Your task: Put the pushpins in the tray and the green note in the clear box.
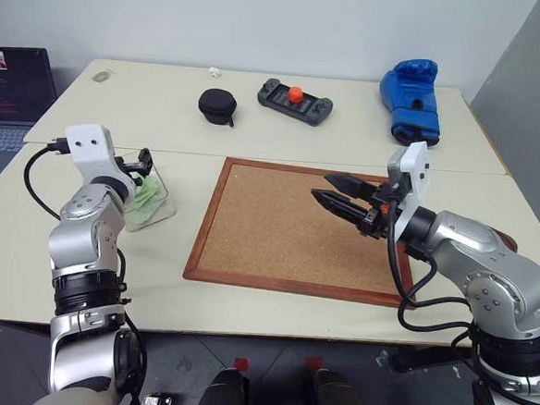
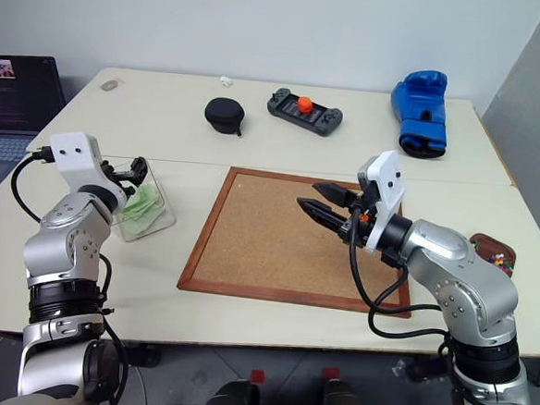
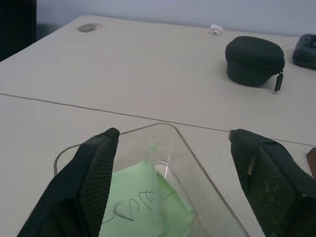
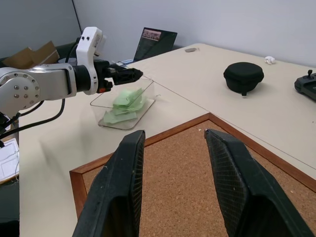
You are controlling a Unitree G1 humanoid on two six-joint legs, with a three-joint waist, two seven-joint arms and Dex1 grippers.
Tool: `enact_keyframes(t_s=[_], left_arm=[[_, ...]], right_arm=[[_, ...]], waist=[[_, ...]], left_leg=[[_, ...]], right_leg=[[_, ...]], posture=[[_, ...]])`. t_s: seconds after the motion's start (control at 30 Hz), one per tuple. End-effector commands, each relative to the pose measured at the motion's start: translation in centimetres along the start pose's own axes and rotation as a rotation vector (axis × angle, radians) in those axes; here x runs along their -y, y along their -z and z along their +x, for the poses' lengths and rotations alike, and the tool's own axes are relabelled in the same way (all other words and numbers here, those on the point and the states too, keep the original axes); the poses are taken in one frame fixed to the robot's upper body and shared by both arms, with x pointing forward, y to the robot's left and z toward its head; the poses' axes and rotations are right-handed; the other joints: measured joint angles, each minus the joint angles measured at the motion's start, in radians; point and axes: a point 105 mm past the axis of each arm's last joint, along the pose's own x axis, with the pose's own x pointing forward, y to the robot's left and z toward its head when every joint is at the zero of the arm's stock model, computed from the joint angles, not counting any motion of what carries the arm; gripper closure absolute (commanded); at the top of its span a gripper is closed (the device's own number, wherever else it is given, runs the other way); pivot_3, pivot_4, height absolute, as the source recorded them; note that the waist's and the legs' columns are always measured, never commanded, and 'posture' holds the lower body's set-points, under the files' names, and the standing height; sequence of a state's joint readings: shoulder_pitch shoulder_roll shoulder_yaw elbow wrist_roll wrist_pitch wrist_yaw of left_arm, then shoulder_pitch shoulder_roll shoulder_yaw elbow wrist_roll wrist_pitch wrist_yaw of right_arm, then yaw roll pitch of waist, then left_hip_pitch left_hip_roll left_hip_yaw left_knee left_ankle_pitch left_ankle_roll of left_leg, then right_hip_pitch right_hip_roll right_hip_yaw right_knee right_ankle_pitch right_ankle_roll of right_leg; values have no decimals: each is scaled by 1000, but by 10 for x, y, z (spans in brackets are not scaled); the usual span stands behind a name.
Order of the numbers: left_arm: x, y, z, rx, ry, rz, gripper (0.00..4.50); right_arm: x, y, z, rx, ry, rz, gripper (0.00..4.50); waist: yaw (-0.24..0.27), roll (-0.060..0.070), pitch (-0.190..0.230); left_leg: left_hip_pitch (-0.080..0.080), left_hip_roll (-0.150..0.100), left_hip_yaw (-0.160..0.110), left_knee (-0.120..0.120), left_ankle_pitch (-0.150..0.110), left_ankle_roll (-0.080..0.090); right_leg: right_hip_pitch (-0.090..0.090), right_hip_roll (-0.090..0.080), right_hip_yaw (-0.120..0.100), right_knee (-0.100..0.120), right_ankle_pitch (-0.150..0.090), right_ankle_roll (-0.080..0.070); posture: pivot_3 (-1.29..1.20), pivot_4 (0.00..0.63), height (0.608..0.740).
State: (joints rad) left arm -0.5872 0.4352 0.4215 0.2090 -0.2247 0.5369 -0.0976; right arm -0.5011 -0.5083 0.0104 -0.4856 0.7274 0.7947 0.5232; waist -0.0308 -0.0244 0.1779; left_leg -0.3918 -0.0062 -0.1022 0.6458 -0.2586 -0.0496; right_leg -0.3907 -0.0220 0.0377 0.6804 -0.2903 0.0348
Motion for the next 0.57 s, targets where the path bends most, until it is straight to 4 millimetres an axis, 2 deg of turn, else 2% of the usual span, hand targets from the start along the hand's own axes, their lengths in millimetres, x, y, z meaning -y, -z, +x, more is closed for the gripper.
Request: enact_keyframes(t_s=[0.03, 0.1, 0.17, 0.27, 0.4, 0.57], left_arm=[[7, -22, -13, 76, 48, 117, 72], [20, -28, -25, 101, 131, 211, 28], [31, -28, -39, 105, 206, 210, 28], [48, -21, -67, 117, 303, 217, 28], [63, 9, -99, 70, 348, 177, 28], [77, 32, -108, 30, 338, 90, 28]], right_arm=[[-1, -13, -5, 46, 14, -38, 2454], [1, -12, -10, 43, 49, -34, 2454], [5, -8, -16, 36, 111, -44, 2454], [21, 10, -32, 3, 346, -90, 2454], [33, 43, -56, -74, 647, -181, 2454], [34, 64, -66, -97, 791, -181, 2454]], waist=[[-1, 0, 0], [0, 0, 0], [0, 0, 0], [2, 0, 0], [3, 0, 0], [3, 0, 0]], left_leg=[[0, 0, 0, 0, 0, 0], [0, 0, 0, 0, 0, 0], [0, 0, -1, 0, 0, 0], [-2, 0, -2, -1, 0, 0], [-2, 0, -1, -1, 0, -1], [0, 0, 2, 0, 0, -2]], right_leg=[[0, 0, 0, 0, 0, 0], [0, 0, 0, 0, 0, 0], [0, 0, 0, 0, 0, 0], [0, -1, 2, -1, 0, 0], [0, -5, 3, -1, 0, 0], [1, 0, 3, 0, 0, 0]], posture=[[0, 150, 740], [0, 150, 740], [0, 150, 740], [0, 150, 740], [0, 150, 740], [0, 150, 740]])
